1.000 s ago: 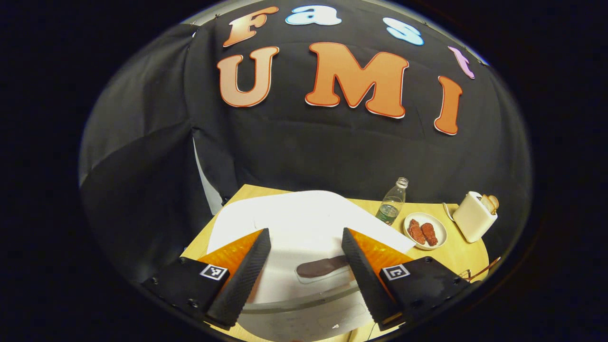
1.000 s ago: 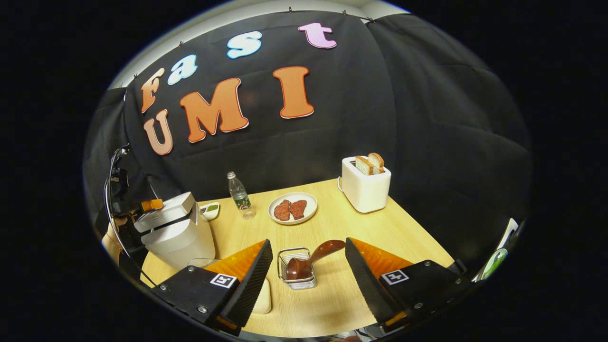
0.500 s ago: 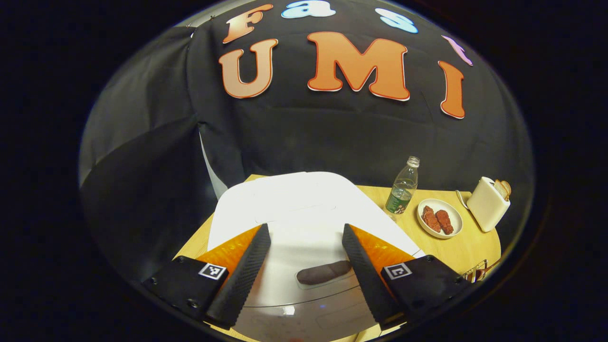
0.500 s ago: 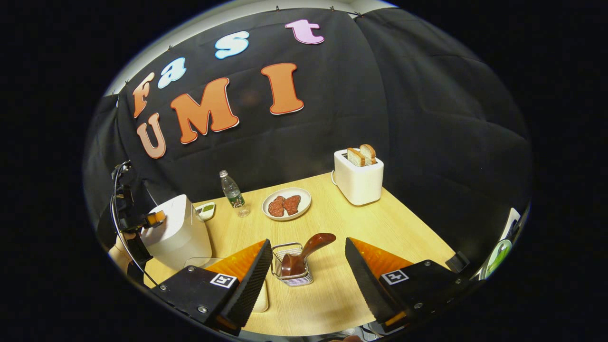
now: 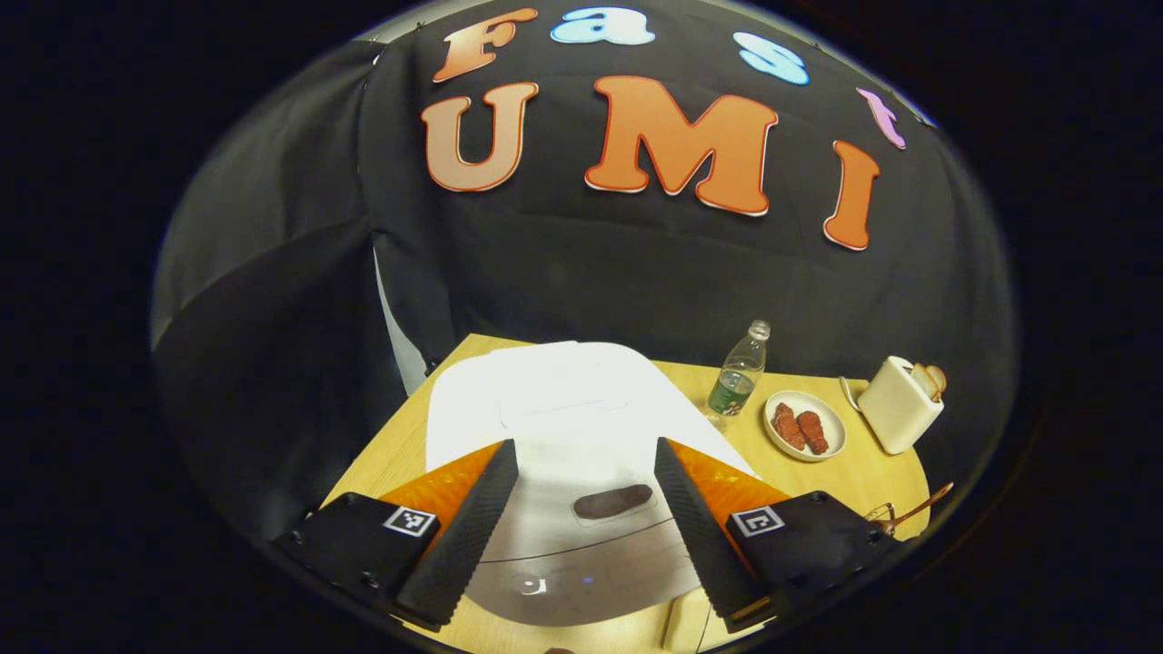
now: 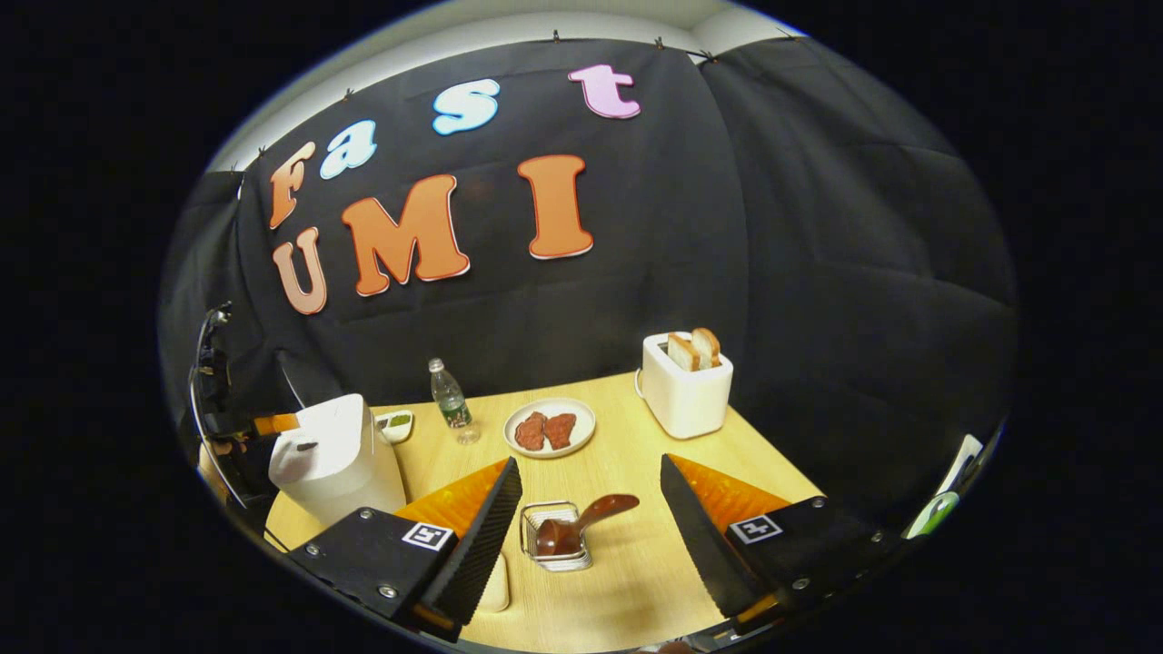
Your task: Close the left gripper, press the button to open the rice cooker; take a wooden spoon from the chopstick holder with the right hand, scoop a spoonful of rice and pour it into the rice cooker, then put the wooden spoon back into the chopstick holder.
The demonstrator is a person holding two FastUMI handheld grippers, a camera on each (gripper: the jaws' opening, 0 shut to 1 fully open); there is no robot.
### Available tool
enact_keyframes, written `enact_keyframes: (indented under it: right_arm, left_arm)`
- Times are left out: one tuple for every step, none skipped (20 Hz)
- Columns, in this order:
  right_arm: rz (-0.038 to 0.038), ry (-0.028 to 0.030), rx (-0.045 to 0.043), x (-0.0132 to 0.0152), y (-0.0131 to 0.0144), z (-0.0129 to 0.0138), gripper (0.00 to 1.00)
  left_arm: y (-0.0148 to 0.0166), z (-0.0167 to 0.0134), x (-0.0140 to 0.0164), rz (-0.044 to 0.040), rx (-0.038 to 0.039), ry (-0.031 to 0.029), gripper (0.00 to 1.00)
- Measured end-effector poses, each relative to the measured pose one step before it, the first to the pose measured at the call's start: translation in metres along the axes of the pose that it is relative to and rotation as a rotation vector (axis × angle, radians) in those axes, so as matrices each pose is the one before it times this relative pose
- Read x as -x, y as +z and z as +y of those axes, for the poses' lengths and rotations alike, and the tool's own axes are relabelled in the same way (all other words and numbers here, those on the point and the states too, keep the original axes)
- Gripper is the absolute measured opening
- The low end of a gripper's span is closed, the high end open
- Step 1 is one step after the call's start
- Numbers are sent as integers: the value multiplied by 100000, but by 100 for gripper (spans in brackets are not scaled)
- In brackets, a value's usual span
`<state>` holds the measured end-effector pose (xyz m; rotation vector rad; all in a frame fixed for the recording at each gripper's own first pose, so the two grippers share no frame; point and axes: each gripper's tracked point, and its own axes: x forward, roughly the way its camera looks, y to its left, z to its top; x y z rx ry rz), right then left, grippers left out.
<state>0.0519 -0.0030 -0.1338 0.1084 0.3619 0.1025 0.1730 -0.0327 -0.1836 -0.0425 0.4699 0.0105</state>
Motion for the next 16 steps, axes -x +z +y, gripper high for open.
enact_keyframes:
  right_arm:
    - [-2697, -165, 1305, 102, 1365, 158, 95]
    - [-2616, -149, 1197, 197, 1262, 155, 95]
    - [-3048, -114, 1203, 144, 1405, 149, 95]
    - [-2885, 175, 1525, 181, 1184, 189, 95]
    - [-2600, -174, 1530, 209, 1305, 176, 95]
    - [-2503, 108, 1398, 179, 1156, 104, 95]
    - [-2311, 220, 1093, 227, 1201, 200, 95]
    - [-2762, 600, 748, 246, 1331, 408, 95]
    - [-2351, 742, 352, 210, 1087, 464, 95]
    - [-1847, 510, -33, 202, 703, 373, 95]
    - [-1414, 765, -454, 169, 587, 382, 95]
    - [-987, 1035, -572, 208, 438, 588, 95]
    - [-463, 524, -540, 41, 222, 445, 95]
    - [-25, 303, -276, 6, -56, 373, 95]
    - [132, 202, -21, -23, -59, 376, 95]
    - [83, 314, 41, 72, -35, 394, 95]
  left_arm:
    - [1635, 138, 1533, -3519, -340, -980, 100]
    - [1759, 374, 1795, -3032, -427, -491, 100]
    - [1541, 431, 1686, -2825, -174, 51, 100]
    - [1823, 381, 1437, -3941, -172, -146, 100]
    - [1615, 447, 1581, -3596, 30, 385, 100]
    - [1797, 572, 1564, -3297, -179, 853, 100]
    - [1708, 472, 1647, -3498, -328, 853, 100]
    - [1655, 611, 1515, -3741, -437, 852, 100]
    - [1376, 602, 1181, -3580, -588, 1146, 100]
    - [1230, 663, 1079, -3041, -434, 1290, 100]
    - [904, 750, 966, -2862, -232, 1633, 100]
    - [728, 345, 671, -2114, -442, -1042, 100]
    - [244, 312, 845, -1014, -448, -319, 100]
    - [186, 492, 397, -343, 451, -180, 100]
    - [74, 294, 444, -195, 1043, -768, 100]
    - [-87, 291, 80, -405, 1729, -516, 100]
